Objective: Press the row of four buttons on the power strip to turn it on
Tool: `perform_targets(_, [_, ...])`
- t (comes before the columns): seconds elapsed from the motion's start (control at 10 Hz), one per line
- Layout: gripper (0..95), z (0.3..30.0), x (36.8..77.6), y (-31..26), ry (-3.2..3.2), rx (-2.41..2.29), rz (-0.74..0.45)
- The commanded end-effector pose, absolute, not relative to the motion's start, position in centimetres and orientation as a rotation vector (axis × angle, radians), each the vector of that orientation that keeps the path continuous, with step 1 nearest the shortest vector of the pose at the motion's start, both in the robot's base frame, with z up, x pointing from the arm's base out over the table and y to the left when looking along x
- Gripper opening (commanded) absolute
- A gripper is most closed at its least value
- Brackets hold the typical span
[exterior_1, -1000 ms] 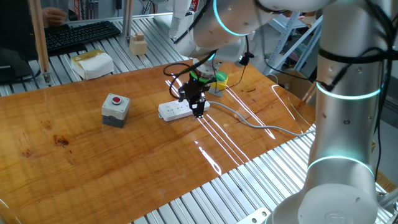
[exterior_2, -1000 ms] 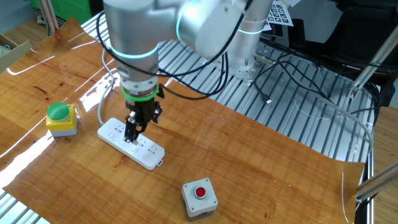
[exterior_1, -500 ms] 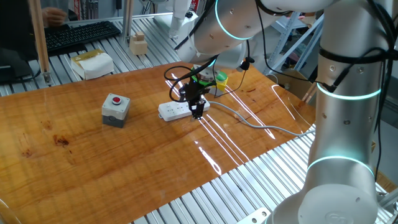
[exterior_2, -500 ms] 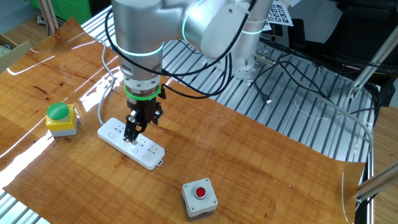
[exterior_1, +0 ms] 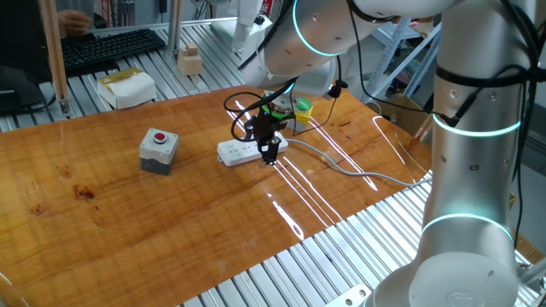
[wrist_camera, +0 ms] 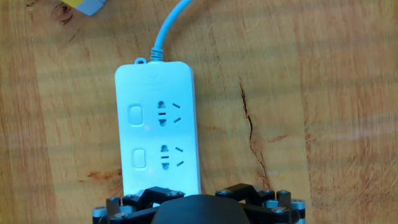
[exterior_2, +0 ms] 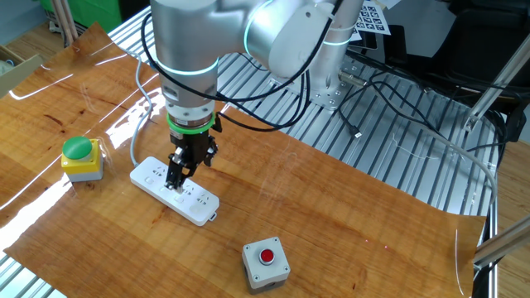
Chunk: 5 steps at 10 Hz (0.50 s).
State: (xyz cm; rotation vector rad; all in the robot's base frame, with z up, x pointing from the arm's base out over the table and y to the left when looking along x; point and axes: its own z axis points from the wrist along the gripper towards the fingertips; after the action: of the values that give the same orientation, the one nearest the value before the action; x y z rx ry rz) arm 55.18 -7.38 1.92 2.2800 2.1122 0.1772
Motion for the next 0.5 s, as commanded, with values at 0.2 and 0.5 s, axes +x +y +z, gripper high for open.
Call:
perform_targets(0.2, [95.0,1.71,55.32,-7.23,2.106,2.281,0.181])
perform_targets(0.5, [95.0,1.58,55.38,-7.17,2.104,2.28,0.184])
